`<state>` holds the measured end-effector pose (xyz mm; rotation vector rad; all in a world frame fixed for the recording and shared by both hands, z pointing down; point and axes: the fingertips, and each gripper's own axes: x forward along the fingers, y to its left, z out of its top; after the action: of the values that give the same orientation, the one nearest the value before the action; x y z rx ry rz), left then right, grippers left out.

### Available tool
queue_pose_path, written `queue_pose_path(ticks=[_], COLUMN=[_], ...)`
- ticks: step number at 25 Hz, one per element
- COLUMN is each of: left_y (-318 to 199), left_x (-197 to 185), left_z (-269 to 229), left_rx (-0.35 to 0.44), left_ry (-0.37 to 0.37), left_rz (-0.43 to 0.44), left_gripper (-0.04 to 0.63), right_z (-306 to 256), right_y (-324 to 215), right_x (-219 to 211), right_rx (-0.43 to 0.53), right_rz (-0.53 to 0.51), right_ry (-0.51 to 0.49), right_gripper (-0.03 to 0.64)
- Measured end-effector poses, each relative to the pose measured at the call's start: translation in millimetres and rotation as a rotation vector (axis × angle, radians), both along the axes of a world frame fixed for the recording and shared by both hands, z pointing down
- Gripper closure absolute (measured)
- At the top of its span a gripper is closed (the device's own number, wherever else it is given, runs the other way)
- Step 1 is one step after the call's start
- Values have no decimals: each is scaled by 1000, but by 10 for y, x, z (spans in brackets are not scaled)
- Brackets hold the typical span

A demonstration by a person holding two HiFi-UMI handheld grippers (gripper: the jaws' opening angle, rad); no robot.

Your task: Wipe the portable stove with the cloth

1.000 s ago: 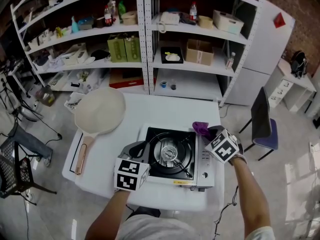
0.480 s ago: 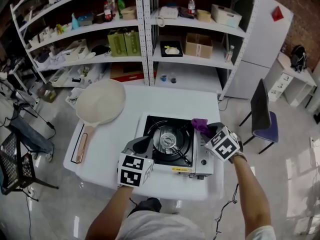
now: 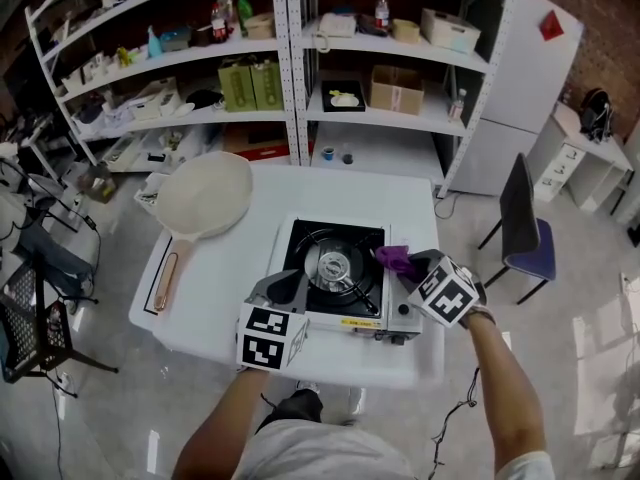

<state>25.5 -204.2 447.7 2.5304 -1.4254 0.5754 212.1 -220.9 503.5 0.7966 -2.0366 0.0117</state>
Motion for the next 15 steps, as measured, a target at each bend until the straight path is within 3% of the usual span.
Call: queue_pose_path(ticks=[15], left_y=[366], left_x=[75], left_z=[-6], left_rx=[4], left_ry=[2], left_rz=[-20], left_gripper=[592], right_z=[58], right_y=[600], right_x=[-48], right_rx=[-35], right_rz=[-38], right_ry=[-44], right_gripper=[551])
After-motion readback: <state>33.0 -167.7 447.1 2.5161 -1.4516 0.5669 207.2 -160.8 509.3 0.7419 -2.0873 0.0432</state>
